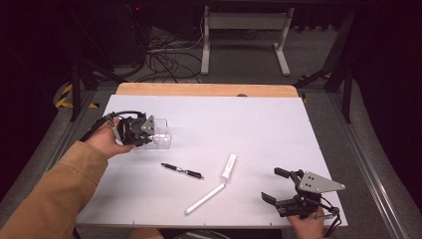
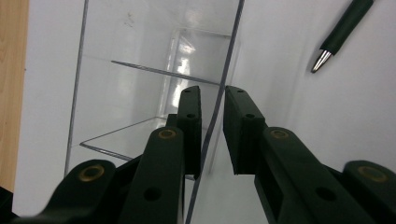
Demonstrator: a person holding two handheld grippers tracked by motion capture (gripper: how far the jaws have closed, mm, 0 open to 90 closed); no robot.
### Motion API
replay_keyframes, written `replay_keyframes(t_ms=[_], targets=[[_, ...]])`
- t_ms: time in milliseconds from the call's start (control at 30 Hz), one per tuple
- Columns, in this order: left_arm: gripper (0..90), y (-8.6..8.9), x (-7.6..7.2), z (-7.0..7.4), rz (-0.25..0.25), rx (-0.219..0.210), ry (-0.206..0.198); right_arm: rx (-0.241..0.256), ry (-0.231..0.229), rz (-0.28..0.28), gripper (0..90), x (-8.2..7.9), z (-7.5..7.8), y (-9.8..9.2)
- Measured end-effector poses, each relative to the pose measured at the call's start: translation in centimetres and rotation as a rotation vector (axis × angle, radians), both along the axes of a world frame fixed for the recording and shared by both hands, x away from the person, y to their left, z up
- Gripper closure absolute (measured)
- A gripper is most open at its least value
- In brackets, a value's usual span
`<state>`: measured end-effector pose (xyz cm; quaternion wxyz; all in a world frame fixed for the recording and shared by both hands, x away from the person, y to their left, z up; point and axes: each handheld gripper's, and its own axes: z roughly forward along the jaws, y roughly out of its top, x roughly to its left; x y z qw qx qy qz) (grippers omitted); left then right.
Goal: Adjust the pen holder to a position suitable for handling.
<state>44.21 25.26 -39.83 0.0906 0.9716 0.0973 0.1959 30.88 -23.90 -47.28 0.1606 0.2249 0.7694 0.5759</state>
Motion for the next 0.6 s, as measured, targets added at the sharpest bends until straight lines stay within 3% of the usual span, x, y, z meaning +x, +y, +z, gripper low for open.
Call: replay_keyframes(t_ms=[167, 267, 367, 600], targets=[[84.0, -0.3, -0.4, 0.2, -0.028, 0.005, 0.035, 0.0, 0.001, 0.002, 9.3, 0.1, 0.0, 0.1], [87.4, -0.7, -0.6, 0.3, -0.046, 0.03, 0.061, 0.0, 0.003, 0.003, 9.3, 0.1, 0.0, 0.1], [87.9, -1.3, -0.9, 0.5, -0.053, 0.05, 0.061, 0.006, 0.008, 0.005, 9.3, 0.1, 0.0, 0.2], [88.0, -2.9, -1.3, 2.1, -0.105, -0.006, 0.037, 0.005, 0.004, 0.008, 9.3, 0.1, 0.0, 0.2]])
